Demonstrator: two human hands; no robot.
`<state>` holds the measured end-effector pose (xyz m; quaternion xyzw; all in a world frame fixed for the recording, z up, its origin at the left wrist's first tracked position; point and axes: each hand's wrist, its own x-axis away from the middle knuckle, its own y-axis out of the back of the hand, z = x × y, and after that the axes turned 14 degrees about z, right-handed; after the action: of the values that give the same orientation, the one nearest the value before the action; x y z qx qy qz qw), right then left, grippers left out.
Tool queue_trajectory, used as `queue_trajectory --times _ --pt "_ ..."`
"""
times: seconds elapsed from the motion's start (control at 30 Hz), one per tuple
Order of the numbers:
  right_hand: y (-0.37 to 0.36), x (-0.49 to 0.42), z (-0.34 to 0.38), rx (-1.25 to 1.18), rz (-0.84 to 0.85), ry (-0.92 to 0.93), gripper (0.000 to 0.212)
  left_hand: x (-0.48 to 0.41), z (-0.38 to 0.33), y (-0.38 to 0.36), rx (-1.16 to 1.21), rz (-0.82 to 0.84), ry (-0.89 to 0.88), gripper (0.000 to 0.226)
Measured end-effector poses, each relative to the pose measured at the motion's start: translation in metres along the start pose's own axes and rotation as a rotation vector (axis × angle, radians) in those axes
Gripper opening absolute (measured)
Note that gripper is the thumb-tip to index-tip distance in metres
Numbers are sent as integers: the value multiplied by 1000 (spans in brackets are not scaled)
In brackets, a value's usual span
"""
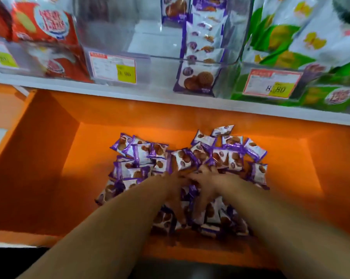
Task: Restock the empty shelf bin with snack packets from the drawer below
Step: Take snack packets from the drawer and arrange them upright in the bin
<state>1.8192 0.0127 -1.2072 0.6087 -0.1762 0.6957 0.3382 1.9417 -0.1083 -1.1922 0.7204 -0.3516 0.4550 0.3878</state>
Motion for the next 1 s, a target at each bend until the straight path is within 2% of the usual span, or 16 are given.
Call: queue_trajectory --times 0.1,0.17,0.33,0.37,0.43,0.53,0.63,0.77,0.87,0.93,1.0 --pt "-12 -2 6 69 5 -8 143 -11 3 -6 -198 -9 69 140" --pt "-10 -3 5 37 -62 39 134 -10 6 -1 -218 -45 76 134" --pt "-1 -5 -8 -50 -313 117 62 -5 16 3 -57 -152 52 112" --pt "-2 -6 -11 -65 -343 120 55 -6 19 2 10 -178 53 104" --pt "-5 -8 -15 -114 -335 100 62 -9 27 -1 157 -252 47 81" --pt "-8 -8 -14 -43 -250 57 103 -10 35 -2 412 -364 11 71" --pt "-9 -11 -4 102 -240 15 118 -10 37 -2 651 -428 -76 56" --pt "-7 -18 0 176 -275 -9 112 -3 36 1 850 -456 -132 31" --pt "-7 -22 0 190 -373 33 91 6 34 5 948 -468 -144 18" --pt "-4 -25 1 84 -428 75 73 11 33 6 1005 -466 -152 19" --pt "2 -21 2 -45 -443 68 64 17 31 8 1047 -462 -136 22"
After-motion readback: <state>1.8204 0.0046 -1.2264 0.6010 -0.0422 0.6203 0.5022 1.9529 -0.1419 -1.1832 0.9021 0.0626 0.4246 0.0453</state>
